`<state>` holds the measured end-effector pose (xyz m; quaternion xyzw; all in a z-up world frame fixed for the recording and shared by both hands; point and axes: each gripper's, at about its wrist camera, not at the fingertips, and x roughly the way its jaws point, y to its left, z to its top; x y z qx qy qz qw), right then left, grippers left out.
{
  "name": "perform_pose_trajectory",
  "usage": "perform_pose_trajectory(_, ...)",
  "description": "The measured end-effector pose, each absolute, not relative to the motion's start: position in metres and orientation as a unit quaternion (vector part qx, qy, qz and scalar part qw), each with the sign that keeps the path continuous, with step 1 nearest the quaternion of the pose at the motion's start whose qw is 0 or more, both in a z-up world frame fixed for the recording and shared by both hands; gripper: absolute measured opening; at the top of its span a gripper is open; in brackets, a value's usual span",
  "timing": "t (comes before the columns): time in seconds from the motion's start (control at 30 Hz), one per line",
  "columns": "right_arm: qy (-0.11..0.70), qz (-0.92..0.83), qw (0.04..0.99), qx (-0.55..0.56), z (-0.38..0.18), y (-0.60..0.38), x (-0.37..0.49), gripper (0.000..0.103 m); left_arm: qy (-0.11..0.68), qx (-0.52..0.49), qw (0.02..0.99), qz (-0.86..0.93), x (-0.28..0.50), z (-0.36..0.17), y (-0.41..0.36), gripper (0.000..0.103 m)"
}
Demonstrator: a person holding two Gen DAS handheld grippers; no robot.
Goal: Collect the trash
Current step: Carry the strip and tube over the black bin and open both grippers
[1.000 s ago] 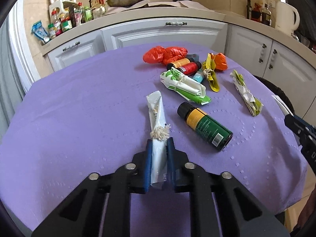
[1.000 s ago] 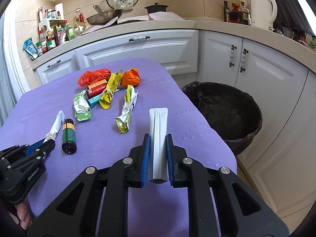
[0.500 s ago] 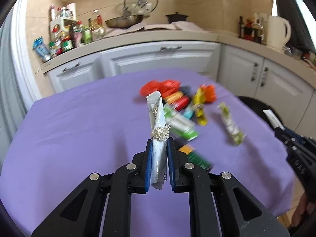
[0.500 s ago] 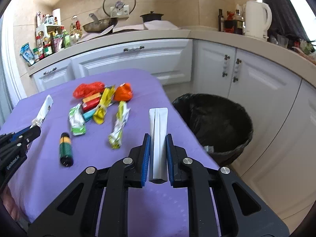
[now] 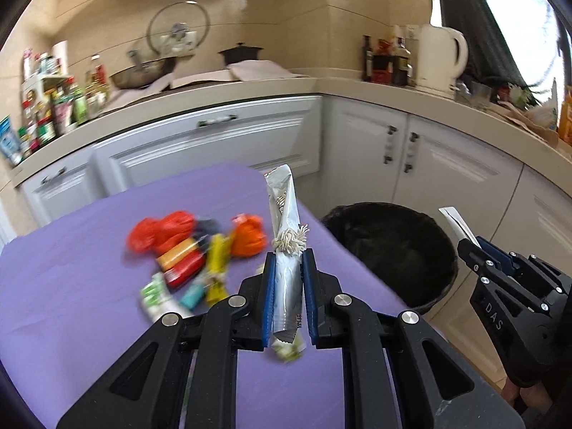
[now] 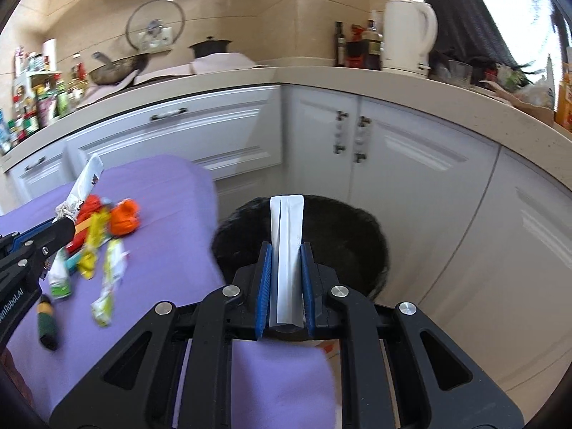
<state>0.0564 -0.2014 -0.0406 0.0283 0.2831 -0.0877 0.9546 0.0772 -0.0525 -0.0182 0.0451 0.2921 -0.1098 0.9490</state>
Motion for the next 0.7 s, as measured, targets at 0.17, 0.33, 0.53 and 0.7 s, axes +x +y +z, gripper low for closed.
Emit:
perform_pose_trajectory(0.17,0.288,-0.108,0.951,0.037,-0.045,-0.227,0.07,0.016,0.302,0.057,0.944,-0.122,0.095,-0.025,-0.081,0.016)
perform_pose_trajectory(0.33,0.296,-0.116,0.947,0.044,-0.053,-0.247,0.085,0.016,0.312,0.065,0.939,-0.128,0.113,-0.034,-0.105,0.016)
perform_pose_trajectory(0.53,0.303,-0.119,0.944,0.049,-0.064,-0.265,0.102,0.016,0.323,0.079,0.934,-0.131,0.13,-0.045,-0.129,0.016)
perform_pose_trajectory(0.7,0.31,-0.119,0.942,0.054,-0.073,-0.277,0.114,0.016,0.334,0.089,0.929,-0.131,0.143,-0.055,-0.145,0.016)
